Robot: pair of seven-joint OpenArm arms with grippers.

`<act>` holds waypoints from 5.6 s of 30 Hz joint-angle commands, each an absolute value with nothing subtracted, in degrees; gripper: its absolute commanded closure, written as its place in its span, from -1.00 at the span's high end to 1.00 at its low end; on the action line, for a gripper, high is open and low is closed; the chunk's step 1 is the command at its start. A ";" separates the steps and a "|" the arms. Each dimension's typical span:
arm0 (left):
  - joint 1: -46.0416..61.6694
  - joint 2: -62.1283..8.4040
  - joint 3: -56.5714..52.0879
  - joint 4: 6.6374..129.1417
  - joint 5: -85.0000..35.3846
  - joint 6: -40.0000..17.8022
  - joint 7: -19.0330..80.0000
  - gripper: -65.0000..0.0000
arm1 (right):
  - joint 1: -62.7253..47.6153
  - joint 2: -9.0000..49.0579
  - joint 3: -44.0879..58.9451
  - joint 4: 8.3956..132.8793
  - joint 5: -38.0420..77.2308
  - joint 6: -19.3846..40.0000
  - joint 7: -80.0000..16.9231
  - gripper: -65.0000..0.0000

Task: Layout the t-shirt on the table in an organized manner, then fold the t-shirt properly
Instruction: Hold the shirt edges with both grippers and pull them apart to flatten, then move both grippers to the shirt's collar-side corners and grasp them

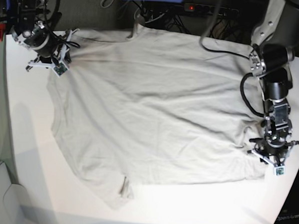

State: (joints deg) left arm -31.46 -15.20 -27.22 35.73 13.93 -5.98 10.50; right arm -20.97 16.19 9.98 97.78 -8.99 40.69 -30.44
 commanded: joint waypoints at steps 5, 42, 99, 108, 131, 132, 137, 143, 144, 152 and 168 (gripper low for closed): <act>-33.10 -15.96 -27.21 37.05 13.85 -5.67 9.54 -0.42 | -20.88 16.92 10.33 103.96 -10.86 40.00 -33.10 -0.77; -25.36 -13.23 -27.47 37.93 13.93 -14.90 13.14 -0.43 | 18.07 14.90 5.41 61.41 -10.86 40.00 -25.89 -0.77; 14.11 -6.20 -36.09 108.44 -2.07 -16.48 47.60 0.04 | -2.59 7.69 17.89 104.40 -9.36 40.00 -41.45 -0.10; 18.42 -1.98 -51.47 107.65 -1.54 -32.22 45.32 0.89 | -6.99 2.68 22.20 107.65 -9.45 40.00 -41.63 0.09; 15.52 -3.38 -61.76 93.85 -1.54 -37.76 40.57 0.88 | -9.63 2.07 24.40 107.65 -9.45 40.00 -41.54 0.08; 15.08 -3.38 -61.67 93.85 -1.45 -37.76 40.57 0.88 | -9.63 2.07 24.40 107.65 -9.45 40.00 -41.54 0.08; 12.88 -4.53 -61.67 90.24 -1.45 -37.32 40.31 0.88 | -9.63 2.07 24.40 107.65 -9.45 40.00 -41.54 0.08; 11.82 -5.67 -59.03 86.46 -1.45 -37.32 40.22 0.25 | -9.63 2.33 24.48 107.65 -9.54 40.00 -41.54 0.08; 11.82 -5.76 -58.33 86.20 -1.45 -37.23 40.22 0.09 | -9.63 2.33 24.48 107.65 -9.54 40.00 -41.54 0.08; 11.82 -5.85 -57.71 85.85 -1.45 -37.14 40.22 -0.39 | -9.27 2.42 24.48 107.65 -9.63 40.00 -41.54 0.08; 11.74 -5.58 -57.71 85.85 -1.45 -37.14 40.22 -0.99 | -9.71 0.92 24.48 113.54 -9.63 40.00 -44.79 0.09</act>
